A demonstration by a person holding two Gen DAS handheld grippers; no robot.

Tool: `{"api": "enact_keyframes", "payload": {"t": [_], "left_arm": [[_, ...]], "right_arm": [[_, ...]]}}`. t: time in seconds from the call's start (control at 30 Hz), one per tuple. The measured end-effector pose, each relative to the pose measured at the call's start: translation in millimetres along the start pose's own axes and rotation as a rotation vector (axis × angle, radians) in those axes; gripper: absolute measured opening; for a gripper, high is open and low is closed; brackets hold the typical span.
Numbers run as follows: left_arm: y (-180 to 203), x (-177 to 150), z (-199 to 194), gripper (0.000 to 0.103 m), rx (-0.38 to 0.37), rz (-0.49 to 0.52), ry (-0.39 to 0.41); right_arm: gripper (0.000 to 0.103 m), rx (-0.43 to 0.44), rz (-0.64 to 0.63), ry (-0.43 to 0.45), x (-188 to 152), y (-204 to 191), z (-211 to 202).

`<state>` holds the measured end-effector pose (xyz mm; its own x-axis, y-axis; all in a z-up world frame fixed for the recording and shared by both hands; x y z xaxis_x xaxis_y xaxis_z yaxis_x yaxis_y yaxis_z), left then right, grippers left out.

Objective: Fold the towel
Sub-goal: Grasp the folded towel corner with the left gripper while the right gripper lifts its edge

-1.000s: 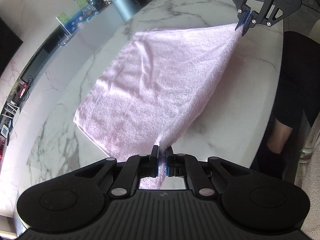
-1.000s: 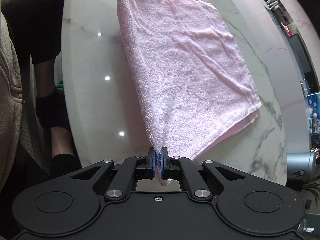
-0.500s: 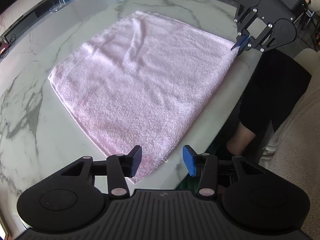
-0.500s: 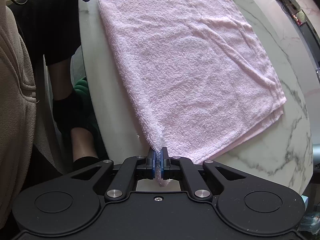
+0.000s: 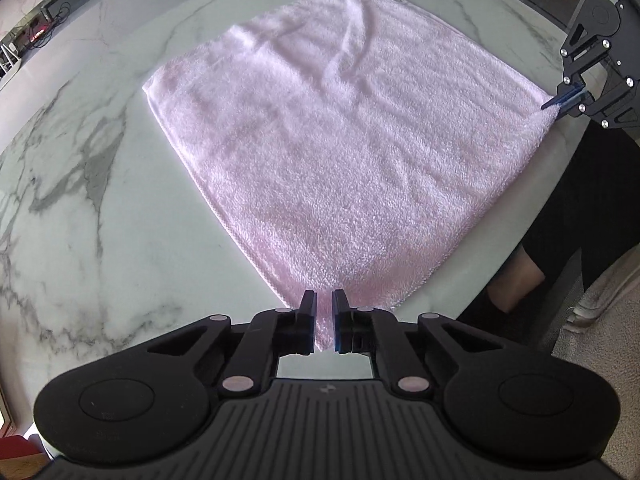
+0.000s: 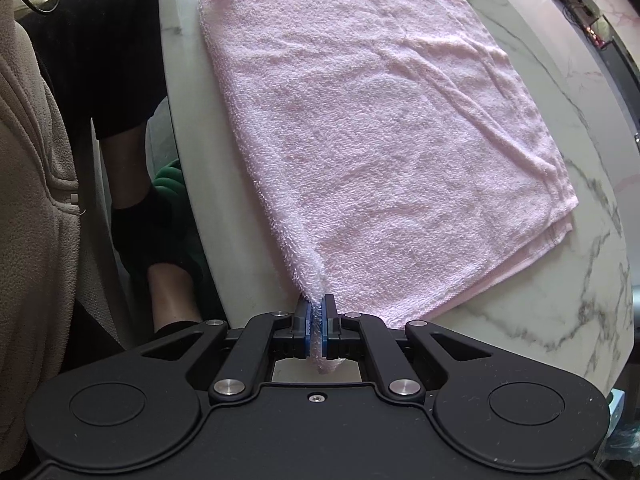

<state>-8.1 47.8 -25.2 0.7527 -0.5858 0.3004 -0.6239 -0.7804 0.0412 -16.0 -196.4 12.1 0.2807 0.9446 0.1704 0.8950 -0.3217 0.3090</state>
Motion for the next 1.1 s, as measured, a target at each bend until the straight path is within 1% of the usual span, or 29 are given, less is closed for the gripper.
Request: {"api": "enact_keyframes", "payload": {"t": [0.07,0.17,0.33,0.5,0.6,0.7,0.87,0.93,1.0,1.1], "left_arm": [[2,-3,5,0.007,0.011,0.032,-0.027],[2,-3,6,0.007,0.001,0.055,-0.035],[0,-3,7,0.007,-0.021,0.085,-0.050],[-1,-2,8,0.007,-0.037,0.114,-0.064],[1,-2,9,0.006,-0.039,0.149,-0.081],[2,0,10,0.006,-0.045,0.178,-0.099],[3,1,13,0.006,-0.065,0.217,-0.124],[2,0,14,0.006,-0.074,0.225,-0.127],[1,-1,14,0.006,-0.086,0.222,-0.122],[-1,-5,15,0.006,-0.101,0.210,-0.108]], "right_arm": [[0.003,0.001,-0.010,-0.009,4,6,-2],[0.003,-0.009,-0.034,-0.028,11,13,-2],[0.003,-0.071,-0.094,-0.041,37,32,-6],[0.003,-0.152,-0.167,-0.031,78,62,-12],[0.003,-0.182,-0.228,-0.030,116,80,-9],[0.003,-0.197,-0.298,-0.023,154,91,-15],[0.003,-0.194,-0.433,0.023,238,98,-2],[0.003,-0.187,-0.468,0.051,271,96,6],[0.003,-0.172,-0.480,0.055,295,93,18],[0.003,-0.141,-0.491,0.022,324,90,52]]}}
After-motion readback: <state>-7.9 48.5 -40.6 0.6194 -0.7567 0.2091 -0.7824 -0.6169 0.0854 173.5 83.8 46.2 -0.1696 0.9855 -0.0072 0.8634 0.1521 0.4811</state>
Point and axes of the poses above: each gripper's, at about its wrist camera, not at the fingertips, and z roughly the way its jaws point, y to its right, x to its top, the point moved 3 cm from there along z, roughly the way its jaws point, and after that the axes turned 6 degrees about -x, right-handed, at the moved point
